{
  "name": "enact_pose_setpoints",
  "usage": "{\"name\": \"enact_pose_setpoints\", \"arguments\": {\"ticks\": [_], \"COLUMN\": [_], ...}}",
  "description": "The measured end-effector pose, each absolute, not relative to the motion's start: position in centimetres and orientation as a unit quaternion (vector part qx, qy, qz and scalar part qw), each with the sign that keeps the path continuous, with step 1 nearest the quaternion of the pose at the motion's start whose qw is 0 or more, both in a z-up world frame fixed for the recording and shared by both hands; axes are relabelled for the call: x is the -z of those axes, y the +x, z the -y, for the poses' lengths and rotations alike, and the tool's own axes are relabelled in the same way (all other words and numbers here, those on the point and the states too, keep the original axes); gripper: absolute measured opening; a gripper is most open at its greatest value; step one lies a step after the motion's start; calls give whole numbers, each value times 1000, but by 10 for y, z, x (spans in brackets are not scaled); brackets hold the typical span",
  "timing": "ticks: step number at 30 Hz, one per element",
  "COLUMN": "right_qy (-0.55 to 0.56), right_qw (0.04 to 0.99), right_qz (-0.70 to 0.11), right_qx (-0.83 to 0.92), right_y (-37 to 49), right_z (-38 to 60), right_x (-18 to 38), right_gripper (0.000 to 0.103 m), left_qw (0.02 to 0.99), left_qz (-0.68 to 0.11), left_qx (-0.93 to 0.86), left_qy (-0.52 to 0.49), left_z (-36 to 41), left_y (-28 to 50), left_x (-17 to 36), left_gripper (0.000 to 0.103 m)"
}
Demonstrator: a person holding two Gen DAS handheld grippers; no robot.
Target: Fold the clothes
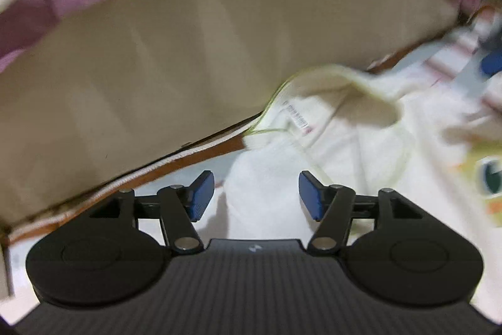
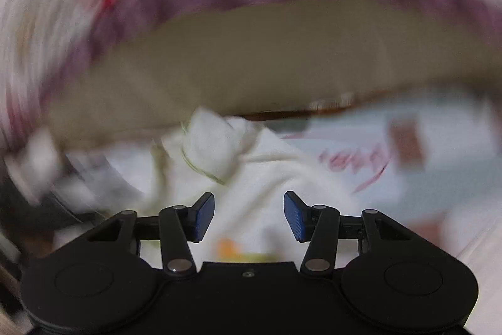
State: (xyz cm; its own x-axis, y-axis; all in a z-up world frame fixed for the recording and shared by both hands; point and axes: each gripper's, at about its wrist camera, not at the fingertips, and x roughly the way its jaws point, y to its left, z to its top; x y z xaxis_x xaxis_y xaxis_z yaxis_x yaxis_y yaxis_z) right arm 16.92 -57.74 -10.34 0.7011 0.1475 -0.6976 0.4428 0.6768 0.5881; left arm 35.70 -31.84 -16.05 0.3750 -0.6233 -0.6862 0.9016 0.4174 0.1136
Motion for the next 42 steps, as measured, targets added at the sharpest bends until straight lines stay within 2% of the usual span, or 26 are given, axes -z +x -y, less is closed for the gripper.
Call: {"name": "enact_pose_setpoints", "arguments": {"ticks": [1, 2, 3, 7, 9, 13, 15, 16, 17, 19, 22, 24, 25, 26, 31, 32, 33, 39, 42], "right_qy": [458, 471, 460, 383, 386, 384, 365, 355, 349, 344, 333, 320, 314, 308, 300, 304, 304, 321, 333], "right_qw": [810, 804, 810, 836, 832, 825, 827, 828, 828, 828, 833, 836, 837, 839, 841, 840, 838, 836, 831], "right_qz": [-360, -355, -356, -381, -384, -391, -401, -408, -412, -417, -421, -427, -429, -432, -427, -425, -425, -395, -377], "right_qx": [71, 70, 77, 92, 104, 138, 149, 151, 152, 147, 133, 128, 125, 123, 142, 148, 156, 203, 238], "right_y": [170, 171, 173, 169, 162, 148, 147, 148, 147, 144, 137, 134, 133, 131, 112, 106, 99, 51, 26], "right_z": [587, 593, 598, 619, 635, 653, 656, 657, 657, 658, 660, 661, 661, 661, 664, 666, 668, 688, 709], "right_x": [107, 106, 102, 95, 104, 132, 142, 147, 151, 156, 155, 155, 154, 154, 153, 154, 155, 142, 133], "right_gripper": [55, 55, 55, 55, 55, 55, 55, 55, 55, 55, 55, 55, 55, 55, 55, 55, 55, 55, 55], "left_qw": [787, 782, 776, 842, 868, 872, 886, 893, 898, 902, 859, 818, 805, 792, 781, 787, 792, 865, 887], "left_qz": [-284, -282, -279, -206, -221, -298, -284, -276, -269, -260, -289, -319, -331, -343, -383, -390, -396, -264, -225], "left_qx": [486, 492, 498, 434, 402, 370, 346, 336, 331, 336, 422, 477, 490, 504, 491, 471, 451, 383, 349], "left_qy": [254, 260, 267, 247, 192, 118, 119, 115, 105, 72, -7, -34, -30, -26, 49, 80, 111, 188, 203], "left_z": [324, 326, 329, 329, 326, 323, 317, 313, 308, 296, 289, 296, 306, 316, 375, 383, 391, 382, 378], "left_y": [360, 362, 365, 381, 407, 439, 431, 425, 418, 405, 382, 366, 359, 351, 341, 346, 351, 353, 344], "left_x": [166, 167, 169, 143, 135, 150, 153, 151, 147, 136, 122, 119, 122, 124, 153, 162, 171, 162, 164], "left_gripper": [45, 20, 3, 2, 2, 7, 22, 42, 45, 45, 46, 54, 61, 62, 61, 23, 5, 4, 13]}}
